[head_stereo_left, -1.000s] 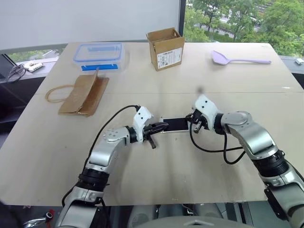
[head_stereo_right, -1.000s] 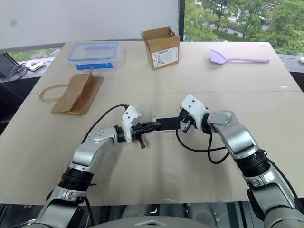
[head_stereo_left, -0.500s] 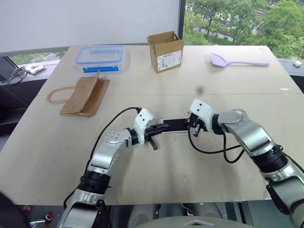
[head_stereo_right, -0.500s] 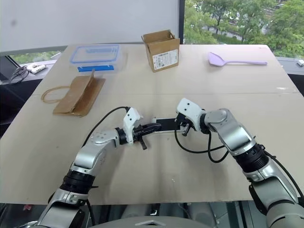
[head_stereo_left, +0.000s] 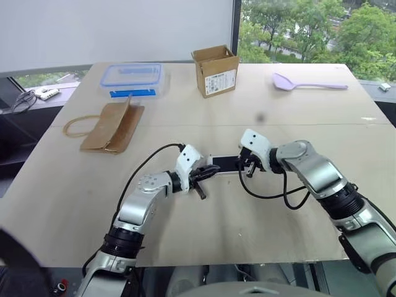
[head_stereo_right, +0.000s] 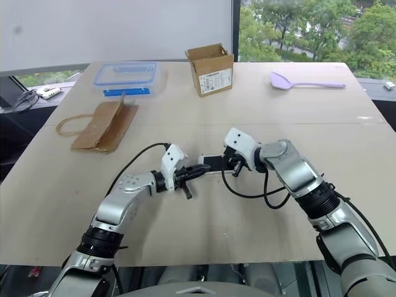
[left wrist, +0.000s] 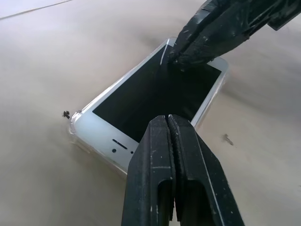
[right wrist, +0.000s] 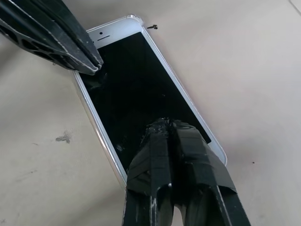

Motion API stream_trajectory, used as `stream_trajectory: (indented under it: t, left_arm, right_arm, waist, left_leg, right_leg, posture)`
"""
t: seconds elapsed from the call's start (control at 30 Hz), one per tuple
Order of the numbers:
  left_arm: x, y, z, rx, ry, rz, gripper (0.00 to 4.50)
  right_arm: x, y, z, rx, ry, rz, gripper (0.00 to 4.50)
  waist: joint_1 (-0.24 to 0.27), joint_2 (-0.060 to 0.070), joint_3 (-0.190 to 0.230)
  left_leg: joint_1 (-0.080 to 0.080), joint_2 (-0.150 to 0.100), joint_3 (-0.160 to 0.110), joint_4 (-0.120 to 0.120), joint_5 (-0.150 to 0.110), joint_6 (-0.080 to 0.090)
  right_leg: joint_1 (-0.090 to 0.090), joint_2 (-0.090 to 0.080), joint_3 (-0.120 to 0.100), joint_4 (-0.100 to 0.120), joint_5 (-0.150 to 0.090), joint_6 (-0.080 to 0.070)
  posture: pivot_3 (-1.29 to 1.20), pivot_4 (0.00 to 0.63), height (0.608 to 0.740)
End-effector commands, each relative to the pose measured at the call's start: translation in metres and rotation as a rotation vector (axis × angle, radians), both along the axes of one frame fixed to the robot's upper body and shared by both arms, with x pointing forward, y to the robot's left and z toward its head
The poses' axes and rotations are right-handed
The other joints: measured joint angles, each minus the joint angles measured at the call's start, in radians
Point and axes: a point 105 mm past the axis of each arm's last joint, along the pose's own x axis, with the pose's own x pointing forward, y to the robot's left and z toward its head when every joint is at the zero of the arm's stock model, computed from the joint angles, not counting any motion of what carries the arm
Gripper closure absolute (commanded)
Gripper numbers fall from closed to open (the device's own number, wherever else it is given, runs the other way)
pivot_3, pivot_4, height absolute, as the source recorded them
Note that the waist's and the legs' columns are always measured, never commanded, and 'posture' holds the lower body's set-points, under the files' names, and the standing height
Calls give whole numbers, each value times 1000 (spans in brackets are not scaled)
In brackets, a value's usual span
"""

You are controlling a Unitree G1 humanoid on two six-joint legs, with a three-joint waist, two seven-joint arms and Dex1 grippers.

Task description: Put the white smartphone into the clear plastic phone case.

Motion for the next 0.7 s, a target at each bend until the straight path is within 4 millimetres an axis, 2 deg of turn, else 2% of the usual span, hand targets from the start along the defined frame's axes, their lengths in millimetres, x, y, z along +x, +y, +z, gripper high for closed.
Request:
stream_trajectory:
  t: [0.03,0.1,0.37,0.7]
  left_arm:
    - [-2,-3,8,-3,-28,-11,4454]
    - [-3,-2,6,-1,-22,-11,4454]
    - [-4,-3,3,1,-8,-13,4454]
    - [-1,-3,3,7,-11,-18,4454]
  right_arm:
    - [-36,-38,-91,-185,338,-115,4469]
    - [-42,-40,-98,-186,369,-124,4469]
    - [-58,-43,-121,-207,420,-140,4469]
    - [-65,-48,-131,-203,416,-183,4469]
  waist:
    - [0,0,-4]
    - [1,0,-13]
    - [3,-3,-39]
    - [2,-1,-44]
  left_leg:
    - [4,0,0,-2,0,0]
    - [5,0,-1,-7,0,0]
    - [6,0,0,-15,0,0]
    - [8,0,1,-21,-3,-4]
  right_leg:
    - [5,0,0,-2,-1,-1]
    - [7,-1,0,-10,-1,-1]
    - [7,-5,0,-17,-1,-2]
    - [7,-16,-14,-19,-3,-5]
  posture:
    - [0,150,740]
    - [0,150,740]
    - [0,150,740]
    - [0,150,740]
